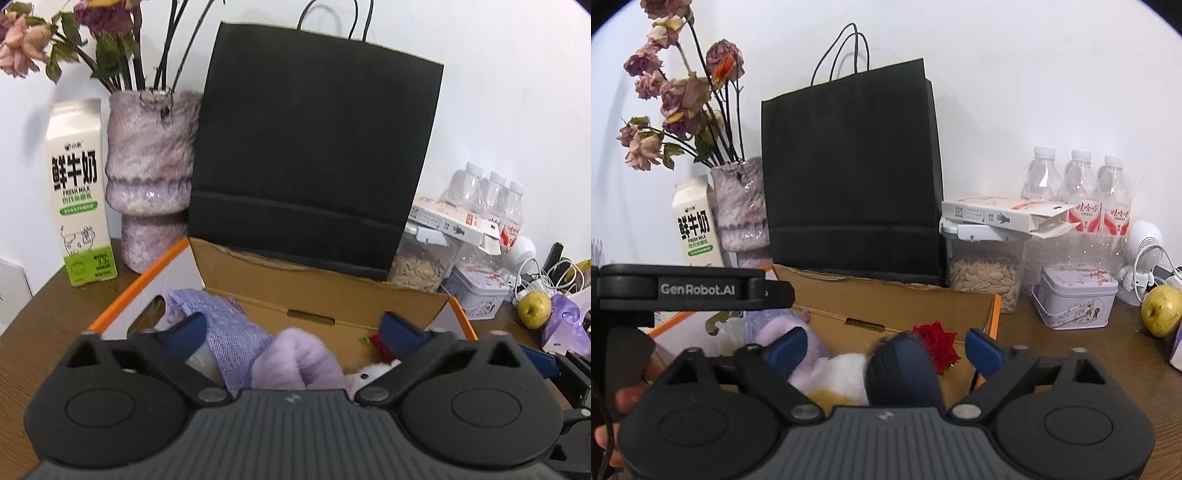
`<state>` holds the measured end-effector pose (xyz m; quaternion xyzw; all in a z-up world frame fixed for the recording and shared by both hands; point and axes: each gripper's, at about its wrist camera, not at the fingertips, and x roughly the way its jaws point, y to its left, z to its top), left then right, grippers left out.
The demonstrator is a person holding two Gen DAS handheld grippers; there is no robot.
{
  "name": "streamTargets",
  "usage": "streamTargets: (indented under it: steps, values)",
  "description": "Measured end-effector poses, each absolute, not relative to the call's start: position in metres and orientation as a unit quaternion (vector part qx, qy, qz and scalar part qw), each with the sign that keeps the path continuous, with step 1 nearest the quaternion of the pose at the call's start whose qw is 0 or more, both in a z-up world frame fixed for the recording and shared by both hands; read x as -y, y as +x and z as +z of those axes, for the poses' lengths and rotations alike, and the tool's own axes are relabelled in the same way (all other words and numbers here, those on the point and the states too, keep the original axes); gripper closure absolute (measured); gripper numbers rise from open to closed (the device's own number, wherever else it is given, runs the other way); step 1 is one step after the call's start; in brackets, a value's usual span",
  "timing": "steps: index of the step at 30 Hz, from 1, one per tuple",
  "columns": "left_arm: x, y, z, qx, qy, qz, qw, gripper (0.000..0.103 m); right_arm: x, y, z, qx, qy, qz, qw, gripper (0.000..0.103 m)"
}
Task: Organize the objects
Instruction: 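Open both grippers to drop the towel roll and blue case into the box, then withdraw both tools from the box toward the remaining items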
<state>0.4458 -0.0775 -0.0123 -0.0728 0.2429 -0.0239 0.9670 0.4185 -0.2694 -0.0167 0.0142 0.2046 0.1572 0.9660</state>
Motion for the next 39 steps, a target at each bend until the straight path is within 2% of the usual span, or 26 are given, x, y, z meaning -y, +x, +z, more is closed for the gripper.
streamTargets:
  steps: [2,4,16,39]
  values:
    - [0.077,0.446,-0.012,-0.244,-0.074,-0.024,0.967,0.0,0.269,0.418,-0.017,-0.207,0.013,0.158,0.965,0.002]
    - [0.076,0.447,-0.013,-0.247,-0.077,-0.02,0.966,0.0,0.268,0.419,-0.018,-0.211,0.01,0.157,0.965,0.0]
    - [0.072,0.438,-0.008,-0.243,-0.086,-0.021,0.966,0.0,0.269,0.408,-0.009,-0.212,0.006,0.157,0.965,0.0]
    - [0.066,0.372,0.001,-0.23,-0.08,-0.04,0.969,0.0,0.281,0.345,0.008,-0.198,-0.008,0.149,0.969,0.0]
